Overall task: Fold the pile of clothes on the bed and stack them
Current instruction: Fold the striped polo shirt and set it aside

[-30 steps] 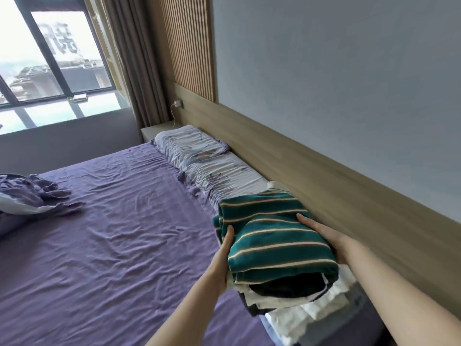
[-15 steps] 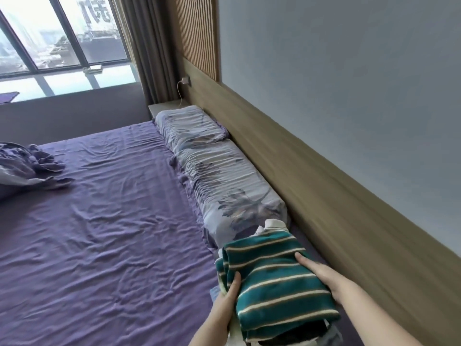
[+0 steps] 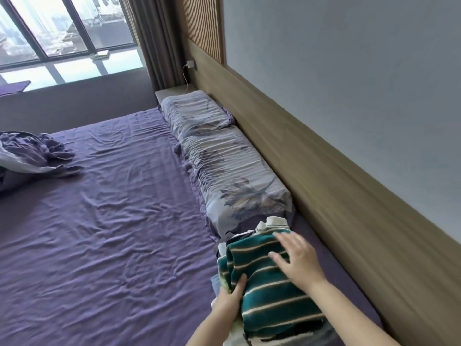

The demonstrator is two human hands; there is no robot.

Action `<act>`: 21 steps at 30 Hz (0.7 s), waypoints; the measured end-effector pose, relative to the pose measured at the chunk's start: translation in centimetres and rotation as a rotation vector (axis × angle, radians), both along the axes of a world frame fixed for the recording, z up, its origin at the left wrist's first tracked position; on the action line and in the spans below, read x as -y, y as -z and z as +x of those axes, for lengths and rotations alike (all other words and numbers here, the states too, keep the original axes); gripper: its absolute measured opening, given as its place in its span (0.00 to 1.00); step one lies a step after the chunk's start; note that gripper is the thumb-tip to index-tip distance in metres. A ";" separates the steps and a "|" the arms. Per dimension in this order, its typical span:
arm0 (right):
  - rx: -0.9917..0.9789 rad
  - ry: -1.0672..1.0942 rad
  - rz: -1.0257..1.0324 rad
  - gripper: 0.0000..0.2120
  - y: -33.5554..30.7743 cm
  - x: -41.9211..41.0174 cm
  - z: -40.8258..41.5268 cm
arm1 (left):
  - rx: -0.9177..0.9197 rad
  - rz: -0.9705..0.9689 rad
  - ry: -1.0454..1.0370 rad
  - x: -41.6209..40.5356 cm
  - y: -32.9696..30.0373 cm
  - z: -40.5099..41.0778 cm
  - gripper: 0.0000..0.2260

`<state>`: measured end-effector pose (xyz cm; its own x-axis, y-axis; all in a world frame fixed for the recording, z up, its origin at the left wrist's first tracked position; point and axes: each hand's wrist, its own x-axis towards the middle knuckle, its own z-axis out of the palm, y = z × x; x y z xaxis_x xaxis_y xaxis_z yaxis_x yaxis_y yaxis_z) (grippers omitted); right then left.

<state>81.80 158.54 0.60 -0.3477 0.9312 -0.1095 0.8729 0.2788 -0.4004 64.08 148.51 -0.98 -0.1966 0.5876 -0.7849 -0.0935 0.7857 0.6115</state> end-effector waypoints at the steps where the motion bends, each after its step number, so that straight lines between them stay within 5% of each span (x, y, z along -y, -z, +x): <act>1: 0.016 -0.089 -0.043 0.29 0.4 0.9 -0.5 | 0.014 0.014 -0.004 0.2 0.0 0.2 0.47; 4: 0.182 -0.161 -0.135 0.32 2.6 2.7 -0.3 | -0.033 0.005 -0.066 0.7 -0.9 -0.1 0.45; 6: 0.209 -0.152 -0.138 0.35 3.2 2.9 -0.3 | -0.430 0.069 -0.002 0.6 -1.7 -0.5 0.43; 8: 0.222 -0.157 -0.135 0.38 3.3 2.7 -0.9 | -0.963 0.419 0.213 0.6 -3.0 -0.2 0.34; 10: 0.237 -0.159 -0.137 0.37 3.3 2.4 -1.2 | -1.147 0.853 0.412 -0.2 -4.0 0.8 0.25; 12: 0.232 -0.159 -0.145 0.33 3.1 2.3 -1.1 | -1.180 1.068 0.626 -0.5 -4.1 2.1 0.20; 14: 0.213 -0.157 -0.141 0.33 3.1 2.6 -0.3 | -1.237 0.905 0.818 -0.5 -3.3 2.6 0.21; 17: 0.205 -0.108 -0.096 0.37 3.6 3.3 1.3 | -1.181 0.518 0.880 0.2 -0.3 2.4 0.40; 21: 0.226 -0.074 -0.085 0.37 4.7 4.0 1.6 | -1.131 0.379 0.858 0.8 2.6 3.2 0.45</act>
